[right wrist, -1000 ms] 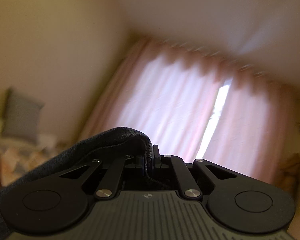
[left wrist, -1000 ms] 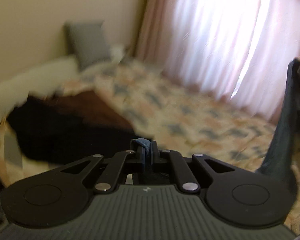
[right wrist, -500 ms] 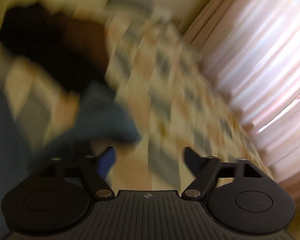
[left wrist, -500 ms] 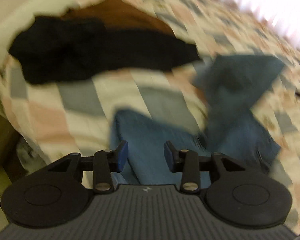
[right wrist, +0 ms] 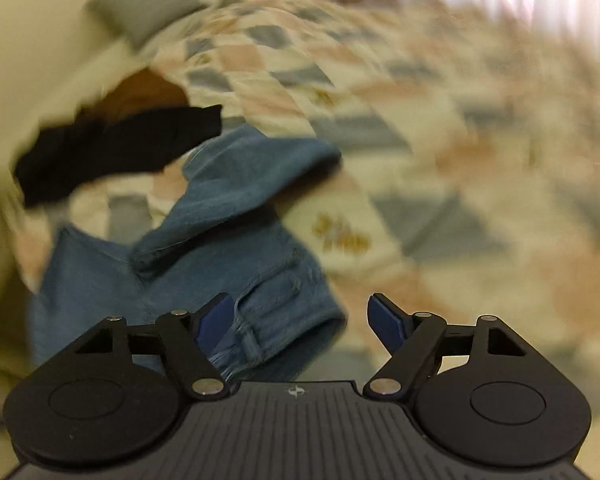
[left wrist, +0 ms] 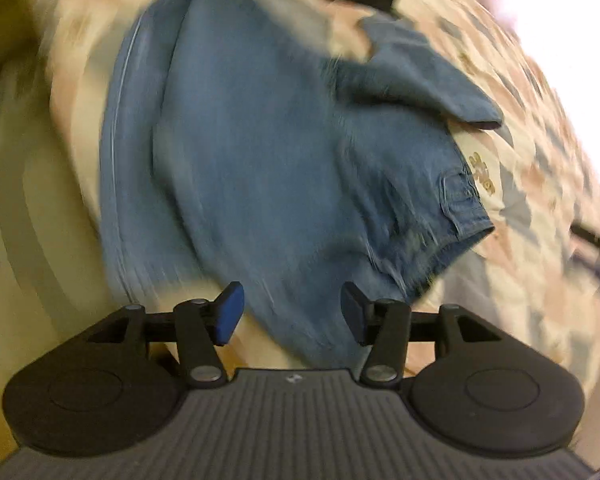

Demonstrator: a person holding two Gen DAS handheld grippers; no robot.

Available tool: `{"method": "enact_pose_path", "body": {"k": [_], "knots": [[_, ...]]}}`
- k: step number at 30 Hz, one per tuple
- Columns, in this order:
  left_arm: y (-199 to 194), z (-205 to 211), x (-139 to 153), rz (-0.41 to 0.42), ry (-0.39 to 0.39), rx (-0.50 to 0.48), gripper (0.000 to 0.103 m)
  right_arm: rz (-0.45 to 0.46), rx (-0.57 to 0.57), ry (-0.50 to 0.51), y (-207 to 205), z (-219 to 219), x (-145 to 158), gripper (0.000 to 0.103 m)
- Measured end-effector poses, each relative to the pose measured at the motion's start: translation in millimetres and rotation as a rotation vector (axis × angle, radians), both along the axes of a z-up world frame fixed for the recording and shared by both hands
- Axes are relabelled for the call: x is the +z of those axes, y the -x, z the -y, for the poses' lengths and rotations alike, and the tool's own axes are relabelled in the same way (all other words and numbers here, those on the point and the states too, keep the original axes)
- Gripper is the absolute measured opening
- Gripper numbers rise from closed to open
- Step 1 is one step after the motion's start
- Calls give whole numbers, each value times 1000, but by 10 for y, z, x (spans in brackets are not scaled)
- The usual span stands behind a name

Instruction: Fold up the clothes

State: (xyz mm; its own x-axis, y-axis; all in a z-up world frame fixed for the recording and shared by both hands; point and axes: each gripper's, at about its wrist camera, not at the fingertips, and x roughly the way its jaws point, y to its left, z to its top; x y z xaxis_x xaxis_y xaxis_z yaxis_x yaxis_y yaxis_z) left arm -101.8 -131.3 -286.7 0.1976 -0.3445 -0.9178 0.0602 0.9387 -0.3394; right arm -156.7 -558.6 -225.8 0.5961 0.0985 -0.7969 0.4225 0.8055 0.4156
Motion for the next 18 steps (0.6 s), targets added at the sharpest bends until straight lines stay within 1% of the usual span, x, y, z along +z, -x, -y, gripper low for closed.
{"method": "enact_pose_path", "body": {"k": [1,2,4,5,6,8,10,12,13,15,16,17,18], "knots": [[175,5,-152,-41,44,63,48,5,-26,-77,147,130,-59,77],[292,-6,-270,-55,82,127,48,10,-52,-155,294,261,-119,77],[523,-29,-503,-84,157,253,48,26,-72,-249,432,340,-353,77],[583,-49,-594,-84,201,314,50,33,-81,-295,496,374,-473,77],[602,-75,-678,-76,236,376,51,38,-93,-337,427,414,-651,77],[637,-127,-844,-59,305,498,62,64,-126,-432,381,397,-900,77],[610,-177,-957,-26,329,576,63,102,-143,-465,224,374,-1121,77],[585,-224,-1070,0,382,618,65,111,-158,-456,37,344,-1306,77],[567,-230,-1113,3,391,627,66,115,-166,-451,-58,329,-1398,77],[532,-188,-1182,6,402,605,67,121,-195,-459,-183,292,-1560,77],[515,-167,-1215,8,407,594,67,140,-206,-473,-231,275,-1628,71],[510,-133,-1230,18,411,570,60,167,-213,-488,-267,255,-1686,62],[504,-117,-1220,30,414,545,51,188,-222,-495,-306,235,-1707,58]]}}
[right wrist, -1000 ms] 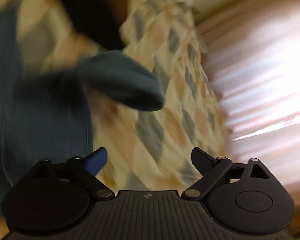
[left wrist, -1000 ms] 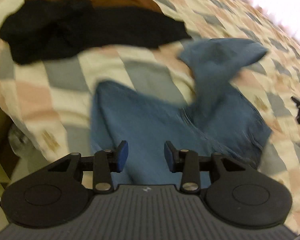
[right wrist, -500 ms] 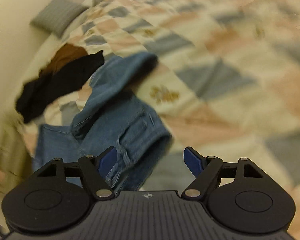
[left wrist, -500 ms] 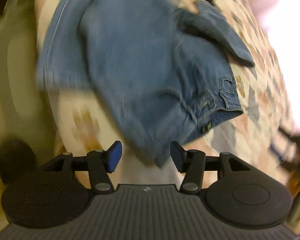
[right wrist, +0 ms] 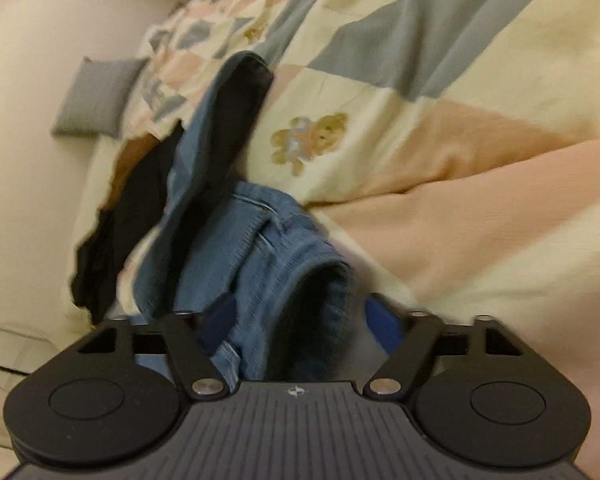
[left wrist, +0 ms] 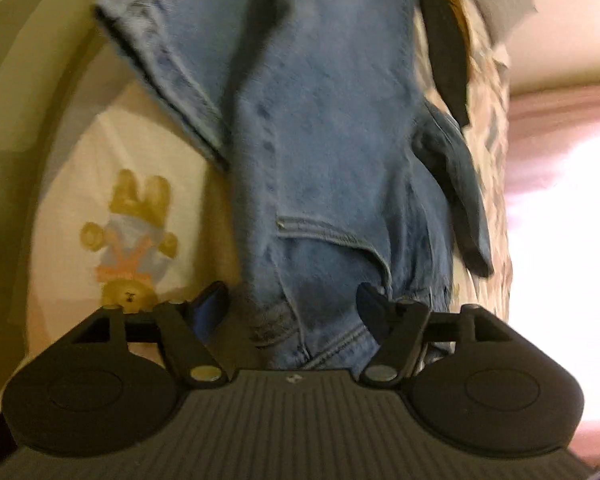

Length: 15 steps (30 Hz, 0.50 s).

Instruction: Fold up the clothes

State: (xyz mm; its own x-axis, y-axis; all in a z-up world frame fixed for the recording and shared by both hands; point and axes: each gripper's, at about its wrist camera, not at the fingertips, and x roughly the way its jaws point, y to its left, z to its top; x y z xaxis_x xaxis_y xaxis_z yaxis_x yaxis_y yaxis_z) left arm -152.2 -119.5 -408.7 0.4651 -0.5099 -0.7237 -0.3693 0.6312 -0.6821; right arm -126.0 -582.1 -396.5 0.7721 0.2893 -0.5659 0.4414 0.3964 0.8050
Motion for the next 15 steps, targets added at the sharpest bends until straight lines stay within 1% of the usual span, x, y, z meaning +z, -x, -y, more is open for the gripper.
{"method": "enact_pose_path", "body": {"k": [1,2,4,5,6,7,8,9,10,11,12,14,15], "knots": [[-13,28,5,17,5,-30,26,19,-13,-5,-39,-20,-17,42],[-29,40,11,28,6,-50,18,37,-18,-6,-66,-40,-12,31],[-47,51,9,50,3,-70,17,55,-14,11,-109,-85,13,32],[-59,58,-9,55,3,-82,17,39,1,40,-141,-107,23,37],[-72,64,-31,59,3,-94,20,9,14,53,-164,-125,-17,43],[-102,52,-117,36,9,-102,26,-22,27,63,-187,-144,-63,51],[-139,14,-203,13,33,-100,26,-22,19,48,-194,-155,-79,43],[-167,10,-221,4,50,-96,24,-18,8,30,-200,-166,-92,34],[-194,9,-231,-3,63,-94,19,-15,-3,11,-206,-177,-105,13],[-197,60,-124,28,36,-119,11,-4,3,36,-216,-194,-18,11],[-201,111,-17,58,8,-144,9,9,10,66,-225,-210,80,11],[-205,214,201,120,-45,-194,8,60,34,120,-210,-221,380,9],[-172,273,360,162,-62,-222,8,82,45,138,-200,-214,529,9]]}}
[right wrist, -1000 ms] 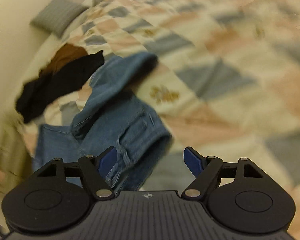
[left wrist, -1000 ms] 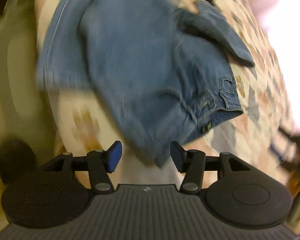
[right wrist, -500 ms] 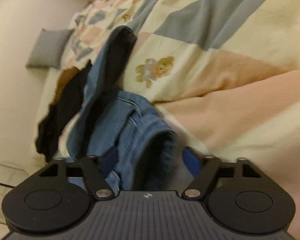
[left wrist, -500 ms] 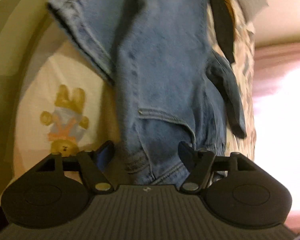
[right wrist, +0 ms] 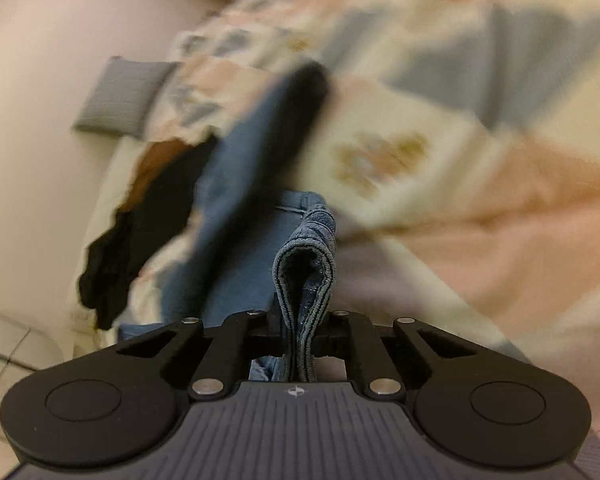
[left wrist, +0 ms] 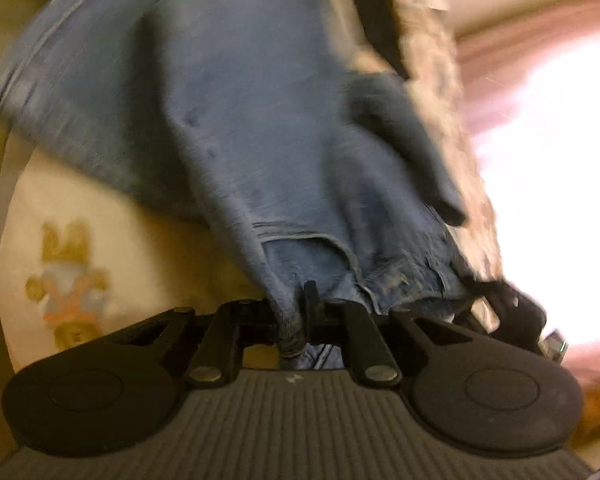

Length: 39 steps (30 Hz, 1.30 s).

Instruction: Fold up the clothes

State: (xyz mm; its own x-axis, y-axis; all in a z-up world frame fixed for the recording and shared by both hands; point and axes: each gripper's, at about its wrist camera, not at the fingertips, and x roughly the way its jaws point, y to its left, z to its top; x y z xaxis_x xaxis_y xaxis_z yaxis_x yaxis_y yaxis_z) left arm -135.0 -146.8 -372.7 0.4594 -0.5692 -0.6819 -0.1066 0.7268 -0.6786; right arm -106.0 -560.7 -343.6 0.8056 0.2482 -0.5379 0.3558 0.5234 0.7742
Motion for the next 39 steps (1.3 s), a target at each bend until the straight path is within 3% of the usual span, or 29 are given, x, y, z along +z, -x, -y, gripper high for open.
{"method": "enact_pose_path", "body": {"k": [6,10,14,17,21,25,28,31,33,34,35,37,38,39], "knots": [[468,563,892,191,-26,-195,8,32,2,71,352,501,839,8],[1101,1149,1090,208,3,-316,8,-46,-19,142,1072,1031,1094,8],[1856,1782,850,92,13,-424,8,-176,-62,188,2063,1577,962,8],[2392,2251,614,33,-61,-518,8,-285,-93,192,2758,1913,741,8],[2875,2719,443,4,-127,-634,8,-334,-156,167,3447,2230,523,8],[3117,3149,495,66,-178,-743,9,-308,-167,181,3716,2448,528,8],[3138,3336,484,92,-195,-771,9,-269,-153,205,3726,2536,581,8],[3332,3183,265,64,-249,-808,9,-310,-150,231,3714,2557,382,9],[3294,3290,45,10,-310,-841,9,-405,-174,234,3736,2522,109,21],[3270,3324,-64,-21,-337,-860,11,-463,-193,222,3744,2504,-37,41],[3229,3313,-78,-34,-333,-877,13,-490,-219,251,3751,2445,-76,51],[3165,3258,-14,-27,-319,-927,18,-508,-258,340,3764,2301,-57,60],[3143,3215,59,-10,-308,-960,28,-517,-276,394,3766,2223,10,67],[3130,3150,126,-2,-290,-1012,38,-528,-302,445,3774,2147,84,68]]}}
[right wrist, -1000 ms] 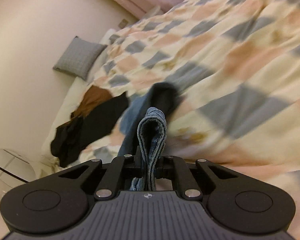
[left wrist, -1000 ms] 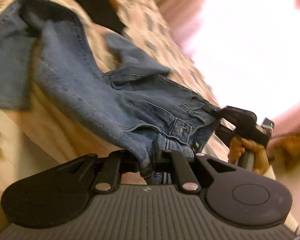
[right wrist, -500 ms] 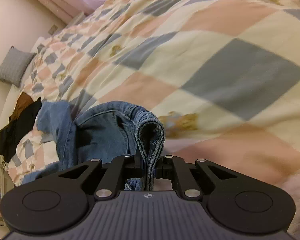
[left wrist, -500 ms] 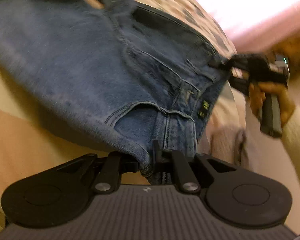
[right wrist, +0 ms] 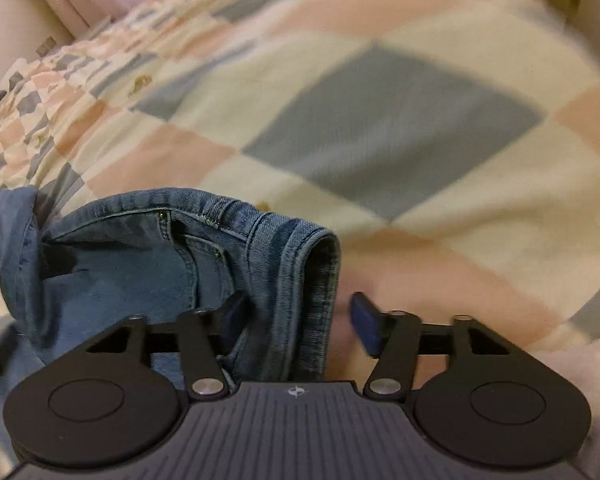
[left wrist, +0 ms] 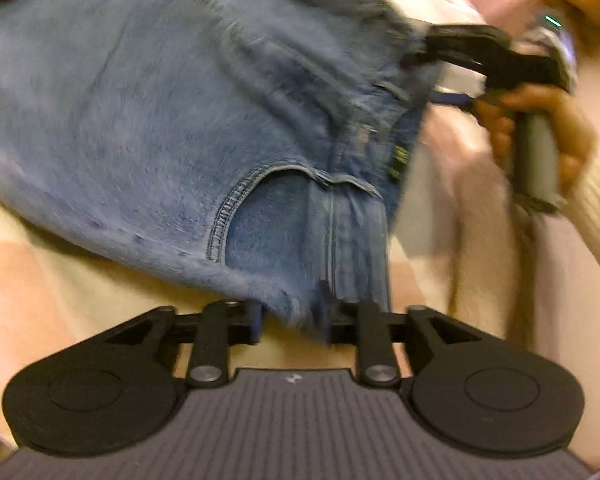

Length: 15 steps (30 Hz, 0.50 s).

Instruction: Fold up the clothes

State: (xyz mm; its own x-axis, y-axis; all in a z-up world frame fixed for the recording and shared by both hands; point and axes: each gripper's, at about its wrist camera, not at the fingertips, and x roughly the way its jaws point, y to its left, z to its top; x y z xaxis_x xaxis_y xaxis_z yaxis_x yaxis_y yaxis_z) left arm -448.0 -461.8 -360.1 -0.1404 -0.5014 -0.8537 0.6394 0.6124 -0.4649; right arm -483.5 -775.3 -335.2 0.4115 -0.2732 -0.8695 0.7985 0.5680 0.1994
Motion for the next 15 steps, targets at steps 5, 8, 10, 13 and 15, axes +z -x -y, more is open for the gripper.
{"method": "enact_pose_path", "body": {"k": [5,8,10,13,15], "knots": [[-340,-720,343,75,18,-6,54,128,-9,25,75,-454,383,68],[-948,-1362,412,201,-107,187,54,255,115,-47,-40,-930,530,67],[-1533,-1965,399,286,-229,401,56,290,240,-86,-269,-1383,554,67],[-2370,-2764,288,374,-397,593,65,249,418,-95,-789,-2179,482,67],[-2857,-3232,177,392,-432,634,66,230,425,-139,-1114,-2651,379,66]]}}
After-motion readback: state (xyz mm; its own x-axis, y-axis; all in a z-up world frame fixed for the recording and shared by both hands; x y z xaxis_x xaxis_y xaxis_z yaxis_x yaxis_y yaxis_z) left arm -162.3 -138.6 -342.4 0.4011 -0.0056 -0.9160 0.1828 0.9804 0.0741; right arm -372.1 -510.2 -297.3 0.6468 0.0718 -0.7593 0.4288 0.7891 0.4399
